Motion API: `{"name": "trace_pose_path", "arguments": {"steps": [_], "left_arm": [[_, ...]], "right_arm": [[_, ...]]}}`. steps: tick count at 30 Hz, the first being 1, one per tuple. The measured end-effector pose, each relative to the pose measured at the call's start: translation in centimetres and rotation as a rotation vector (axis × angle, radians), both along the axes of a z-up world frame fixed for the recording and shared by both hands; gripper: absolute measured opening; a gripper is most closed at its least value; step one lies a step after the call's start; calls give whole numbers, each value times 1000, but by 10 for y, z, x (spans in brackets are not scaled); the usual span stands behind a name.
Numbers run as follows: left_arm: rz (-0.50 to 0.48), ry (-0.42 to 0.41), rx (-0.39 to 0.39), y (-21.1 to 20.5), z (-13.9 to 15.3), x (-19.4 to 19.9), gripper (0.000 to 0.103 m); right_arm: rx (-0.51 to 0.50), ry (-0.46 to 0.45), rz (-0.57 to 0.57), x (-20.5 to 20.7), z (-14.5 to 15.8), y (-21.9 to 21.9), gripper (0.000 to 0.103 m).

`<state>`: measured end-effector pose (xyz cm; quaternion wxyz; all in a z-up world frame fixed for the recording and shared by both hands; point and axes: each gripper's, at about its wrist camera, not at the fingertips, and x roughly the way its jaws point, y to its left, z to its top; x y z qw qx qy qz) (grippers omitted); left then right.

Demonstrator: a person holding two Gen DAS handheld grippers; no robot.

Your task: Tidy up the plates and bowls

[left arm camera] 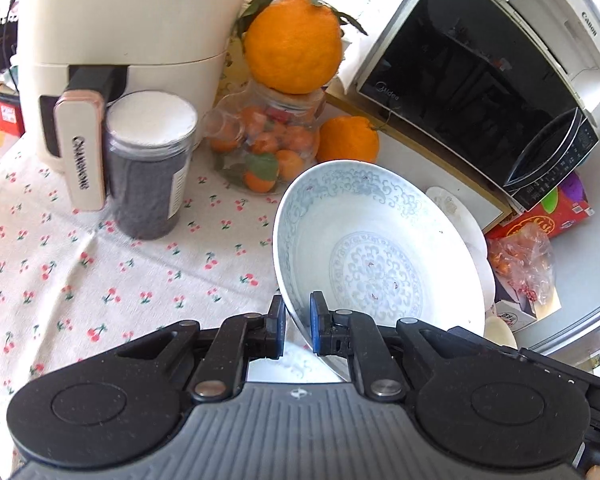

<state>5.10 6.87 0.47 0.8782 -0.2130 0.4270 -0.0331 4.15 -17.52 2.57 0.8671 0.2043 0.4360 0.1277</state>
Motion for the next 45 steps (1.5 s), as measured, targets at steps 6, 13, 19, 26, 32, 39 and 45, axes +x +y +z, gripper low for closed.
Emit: {"name": "trace_pose_path", "arguments": {"steps": [6,13,19,26,32,39,45], "left_arm": [[36,19,3,16,-8,-33,10],[36,25,55,21,-20,-71,11],[21,68,70,26,-37,-89,11],[12,91,81,27,-43,-99,11],[3,105,104,24,-46,-102,11],[-7,121,127,23,-49,-101,12],[-22,122,159,19,-49,-101,13]], "right_arm": [[-20,11,62,-30,-4,20,15],[-39,50,105,-64,-18,33,15],[-69,99,125,-84,-33,40,15],[-81,128,128,-93,-41,44,16],[-95,157,134,-93,-47,46,16],[-115,168,142,-92,-48,49,16],[-136,176,147,-92,-48,52,17]]}}
